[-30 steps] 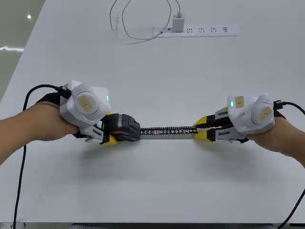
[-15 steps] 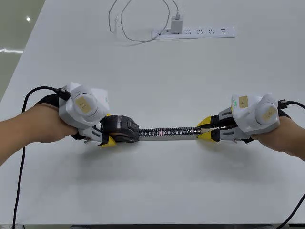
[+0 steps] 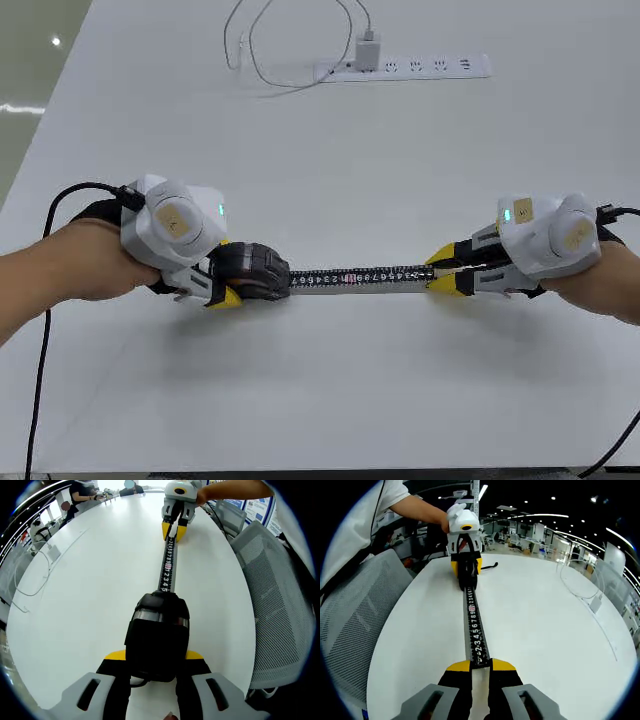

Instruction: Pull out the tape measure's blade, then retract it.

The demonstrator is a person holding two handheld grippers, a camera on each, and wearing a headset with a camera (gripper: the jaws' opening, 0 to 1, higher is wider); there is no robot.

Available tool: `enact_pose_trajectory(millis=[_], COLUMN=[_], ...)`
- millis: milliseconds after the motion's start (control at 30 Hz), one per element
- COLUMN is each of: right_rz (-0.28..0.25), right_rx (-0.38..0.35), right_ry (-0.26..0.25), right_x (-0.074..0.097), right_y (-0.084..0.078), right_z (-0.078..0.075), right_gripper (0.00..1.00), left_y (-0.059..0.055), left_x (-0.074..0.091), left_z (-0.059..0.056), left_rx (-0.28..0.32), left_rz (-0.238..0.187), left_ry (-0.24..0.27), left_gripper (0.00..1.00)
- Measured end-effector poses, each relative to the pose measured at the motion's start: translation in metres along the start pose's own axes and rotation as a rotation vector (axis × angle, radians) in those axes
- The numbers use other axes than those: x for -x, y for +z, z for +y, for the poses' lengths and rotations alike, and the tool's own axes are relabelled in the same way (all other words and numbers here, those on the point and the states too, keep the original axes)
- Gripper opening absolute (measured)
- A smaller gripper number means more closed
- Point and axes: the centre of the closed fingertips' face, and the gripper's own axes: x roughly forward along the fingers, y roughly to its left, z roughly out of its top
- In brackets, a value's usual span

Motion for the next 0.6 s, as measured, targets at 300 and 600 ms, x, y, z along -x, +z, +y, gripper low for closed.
enact_pose_trajectory(millis=[300,600], right_rz=[0.009,0.019], right_rx=[-0.001,-0.001], right_ry=[0.001,0.001], right_x=[0.0051,0.0105], right_y=[-0.0037,-0.0086], right_z=[0.0006,-0.0001], right_gripper=[0.07,0.06], left_y=[0.0002,0.0003], left_x=[0.0003,0.0004], left_z=[-0.0005,-0.0005], left_rx=[-0.002,-0.002], left_rz=[0.002,0.002], left_ry=[0.0,0.001], left_gripper=[0.3,0.3])
